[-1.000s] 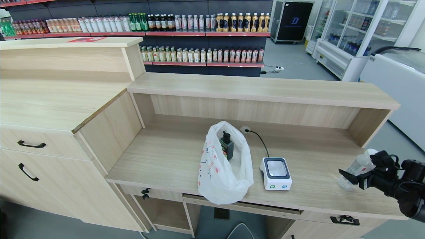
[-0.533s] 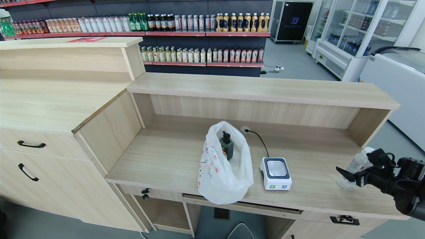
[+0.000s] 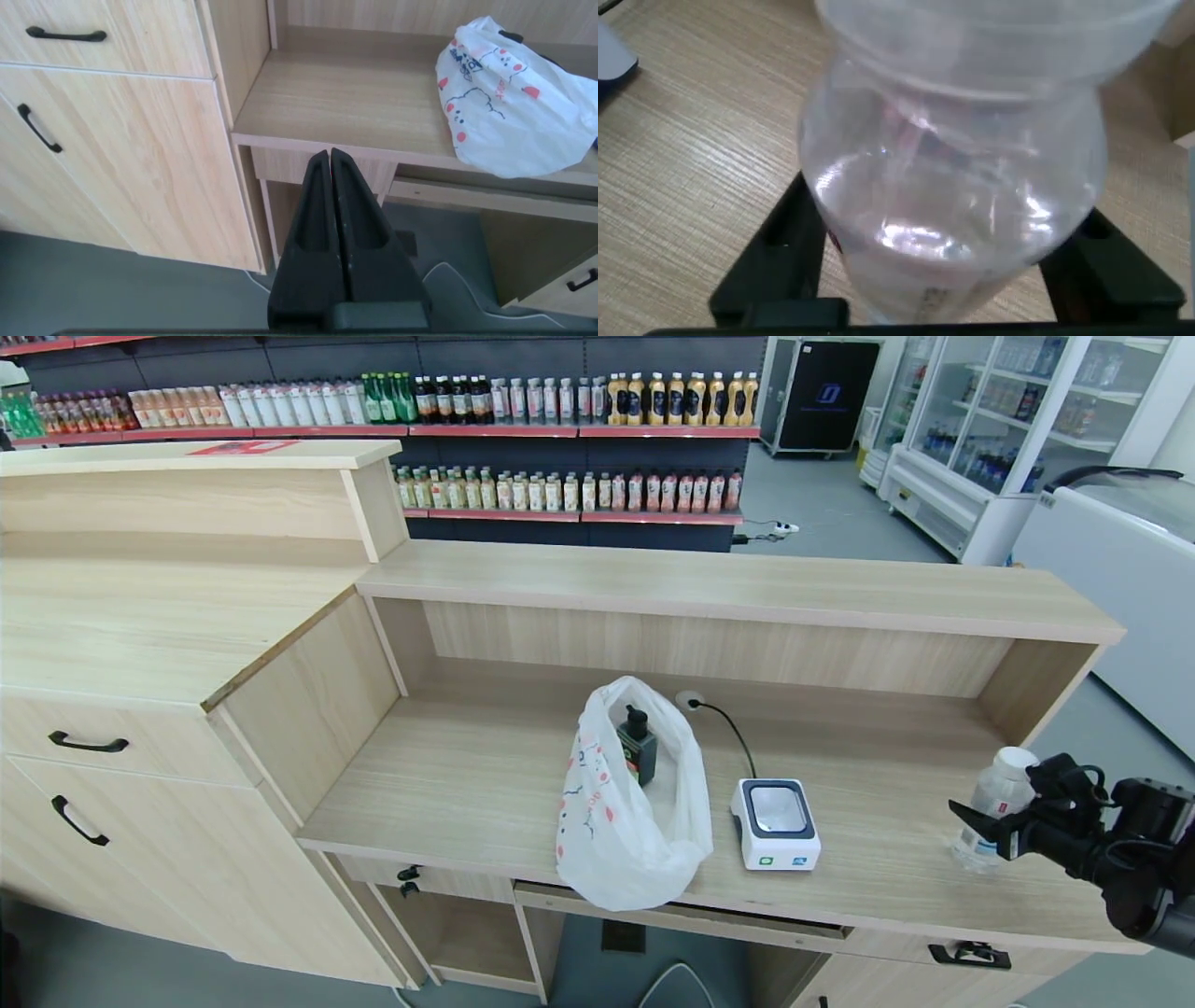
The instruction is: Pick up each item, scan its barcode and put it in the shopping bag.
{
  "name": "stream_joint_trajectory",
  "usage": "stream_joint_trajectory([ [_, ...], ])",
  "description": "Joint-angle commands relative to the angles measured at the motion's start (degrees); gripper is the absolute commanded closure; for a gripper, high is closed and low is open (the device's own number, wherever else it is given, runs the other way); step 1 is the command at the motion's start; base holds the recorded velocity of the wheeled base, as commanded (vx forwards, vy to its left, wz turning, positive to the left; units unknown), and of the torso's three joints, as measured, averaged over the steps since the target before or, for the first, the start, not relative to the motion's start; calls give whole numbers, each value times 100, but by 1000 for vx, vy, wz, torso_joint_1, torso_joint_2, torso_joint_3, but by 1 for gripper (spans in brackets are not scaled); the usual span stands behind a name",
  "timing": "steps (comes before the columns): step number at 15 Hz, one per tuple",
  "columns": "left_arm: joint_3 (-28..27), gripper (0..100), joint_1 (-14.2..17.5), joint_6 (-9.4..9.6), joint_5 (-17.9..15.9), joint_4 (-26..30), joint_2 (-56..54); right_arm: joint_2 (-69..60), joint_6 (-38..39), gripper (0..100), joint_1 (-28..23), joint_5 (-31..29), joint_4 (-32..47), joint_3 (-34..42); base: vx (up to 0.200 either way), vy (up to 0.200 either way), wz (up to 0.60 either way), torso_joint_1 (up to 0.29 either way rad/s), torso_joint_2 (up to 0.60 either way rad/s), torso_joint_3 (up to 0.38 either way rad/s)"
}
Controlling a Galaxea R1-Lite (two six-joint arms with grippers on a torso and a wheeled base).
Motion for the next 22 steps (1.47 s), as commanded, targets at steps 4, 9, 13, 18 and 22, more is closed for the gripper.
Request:
stream_joint_trajectory([
  [4, 0, 100, 2, 2, 2, 0, -2, 25, -12, 100, -1, -18, -6, -60, 0, 0, 0, 0, 0, 0],
  [9, 0, 100, 2, 2, 2, 0, -2, -204, 507, 100, 8, -123, 73, -7, 0, 0, 0, 0, 0, 0],
  [13, 0, 100, 2, 2, 2, 0, -2, -2102, 2159, 100, 183, -519, 1927, 28, 0, 0, 0, 0, 0, 0],
  [18, 0, 100, 2, 2, 2, 0, -2, -4537, 3891, 100, 957, -237, 4142, -218, 0, 0, 0, 0, 0, 0],
  [22, 0, 100, 2, 2, 2, 0, -2, -5495, 4269, 100, 1765, 9, 4766, -16, 0, 0, 0, 0, 0, 0],
])
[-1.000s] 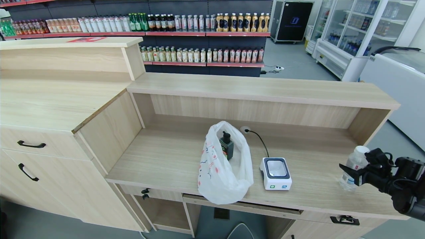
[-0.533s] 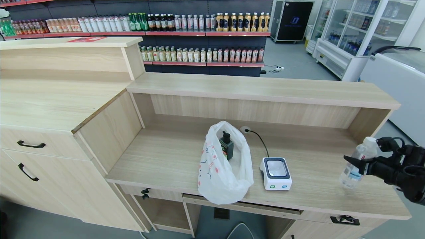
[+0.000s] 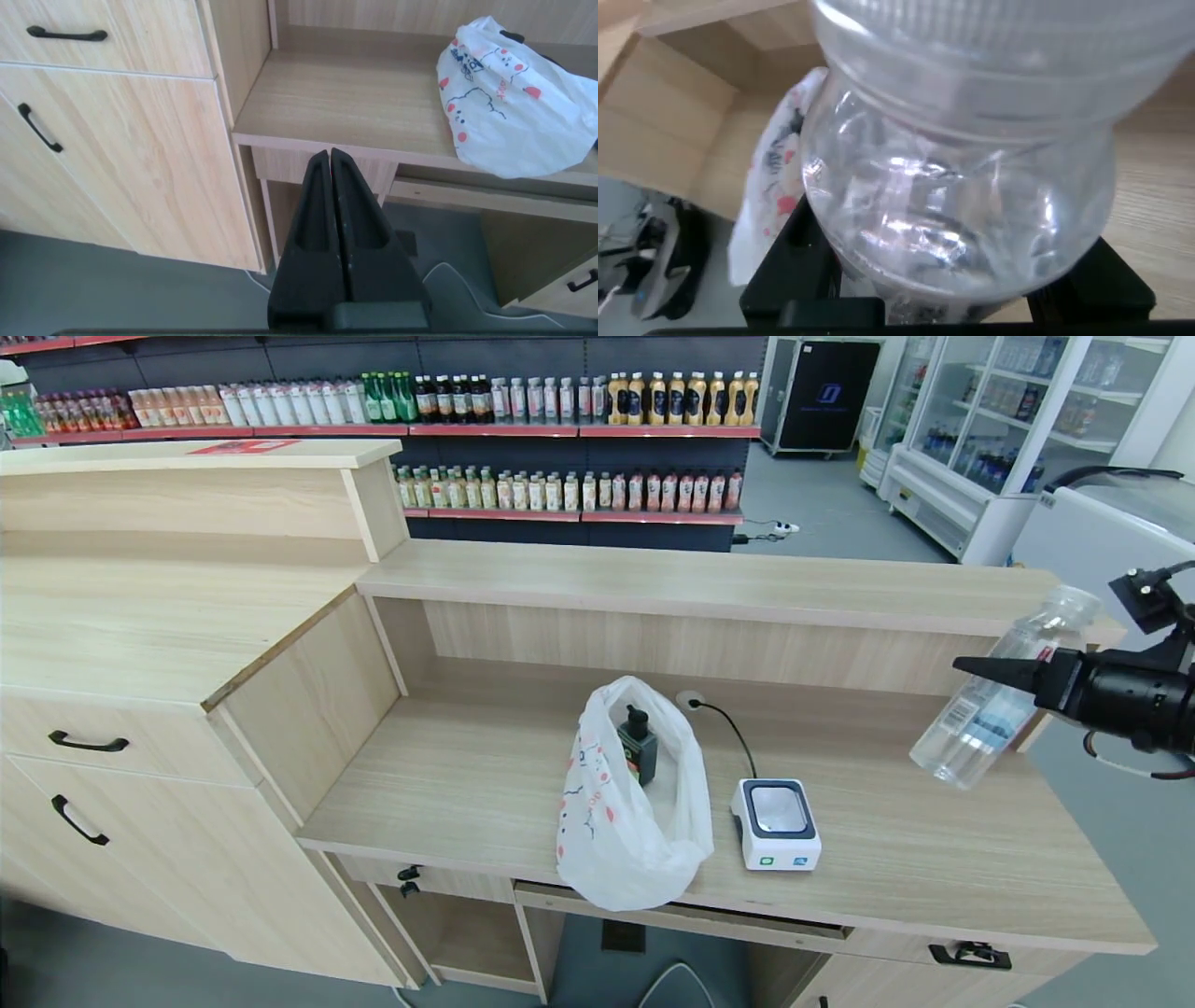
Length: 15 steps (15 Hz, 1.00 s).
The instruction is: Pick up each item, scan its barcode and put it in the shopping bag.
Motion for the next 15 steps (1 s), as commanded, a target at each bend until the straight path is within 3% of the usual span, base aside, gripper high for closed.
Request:
stream_joint_trajectory([
  [1, 0, 100, 0, 0, 2, 0, -2, -1054, 358, 100, 658, 97, 285, 216, 0, 0, 0, 0, 0, 0],
  [6, 0, 100, 0, 0, 2, 0, -2, -1976, 1298, 100, 1880, 80, 725, 321, 0, 0, 0, 0, 0, 0],
  [9, 0, 100, 0, 0, 2, 0, -2, -2548, 1491, 100, 2609, 97, 1156, 330, 0, 0, 0, 0, 0, 0],
  [15, 0, 100, 0, 0, 2, 0, -2, -3022, 1641, 100, 3778, 97, 1138, 374, 0, 0, 0, 0, 0, 0],
])
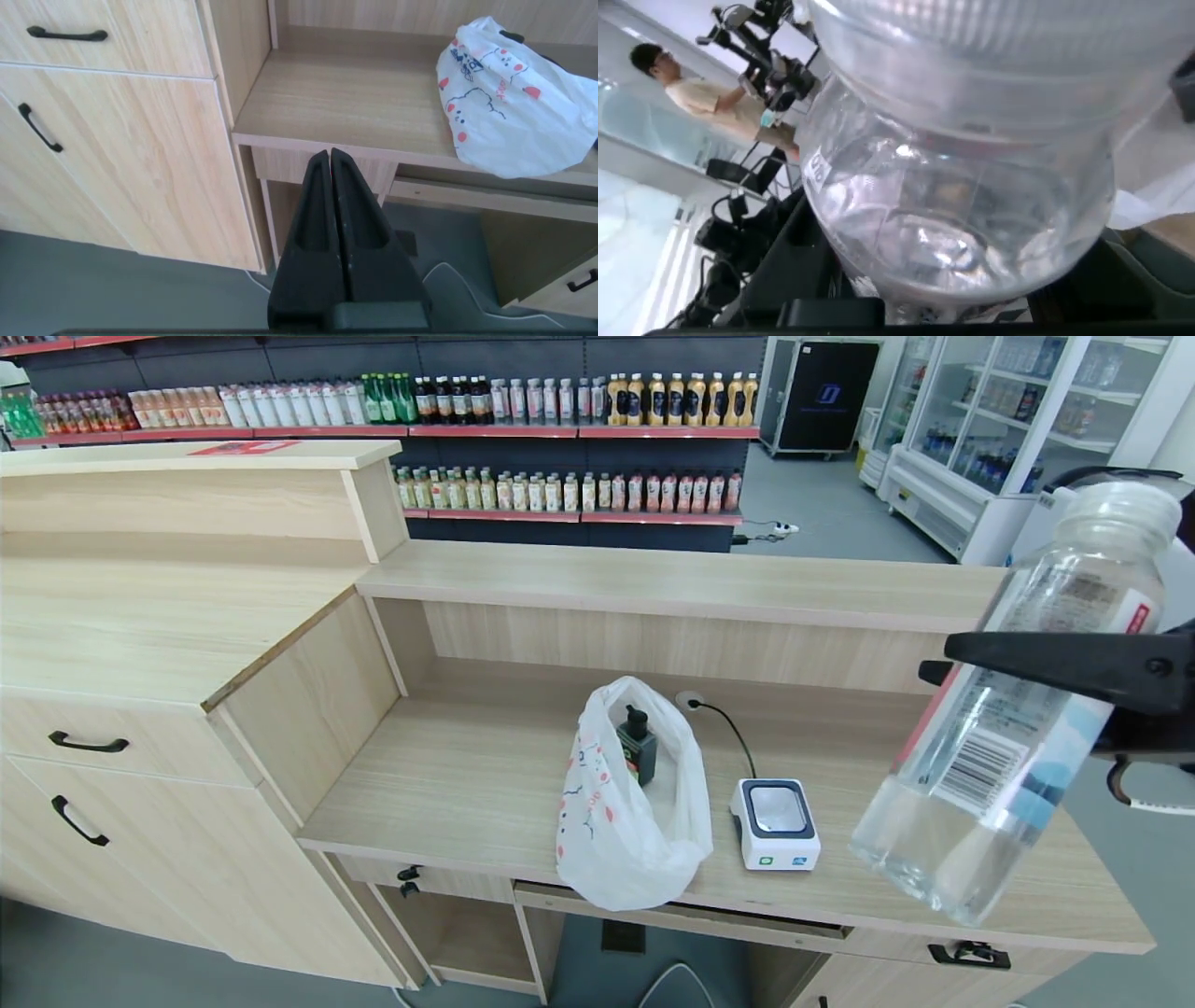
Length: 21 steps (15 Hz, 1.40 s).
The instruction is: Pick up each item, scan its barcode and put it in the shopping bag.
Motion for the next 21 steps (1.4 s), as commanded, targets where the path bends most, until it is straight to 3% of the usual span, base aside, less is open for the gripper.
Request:
stream_joint_trajectory([
  [1, 0, 100, 0, 0, 4, 0, -2, -117, -263, 100, 467, -10, -56, -19, 0, 0, 0, 0, 0, 0],
  [4, 0, 100, 0, 0, 4, 0, -2, -73, -852, 100, 845, 7, -47, -28, 0, 0, 0, 0, 0, 0],
  [10, 0, 100, 0, 0, 4, 0, -2, 59, -904, 100, 1311, 69, -21, -186, 0, 0, 0, 0, 0, 0],
  [21, 0, 100, 0, 0, 4, 0, -2, -56, -737, 100, 1417, 333, 5, -54, 0, 0, 0, 0, 0, 0],
])
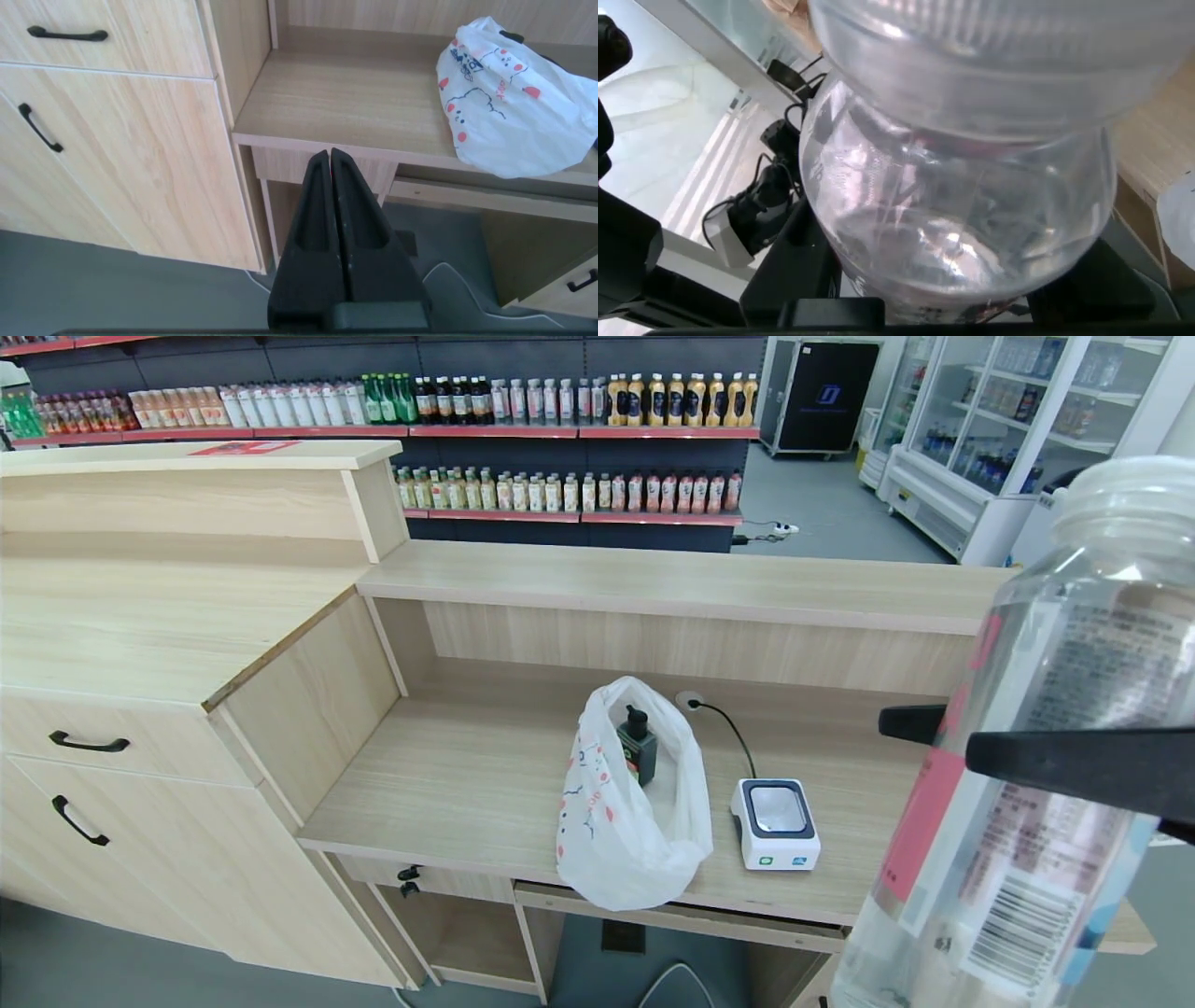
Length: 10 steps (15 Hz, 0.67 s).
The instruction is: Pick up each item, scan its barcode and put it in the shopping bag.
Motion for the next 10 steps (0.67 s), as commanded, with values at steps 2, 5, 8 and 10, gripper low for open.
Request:
stream_joint_trajectory([
  [2, 0, 100, 0, 0, 4, 0, -2, -79, -1, 100, 11, 11, -1, 170, 0, 0, 0, 0, 0, 0],
  [5, 0, 100, 0, 0, 4, 0, -2, -79, -10, 100, 11, 2, -1, 232, 0, 0, 0, 0, 0, 0],
  [8, 0, 100, 0, 0, 4, 0, -2, -26, -27, 100, -33, -42, -1, 240, 0, 0, 0, 0, 0, 0],
  [10, 0, 100, 0, 0, 4, 0, -2, -26, -27, 100, -42, -51, -1, 284, 0, 0, 0, 0, 0, 0],
])
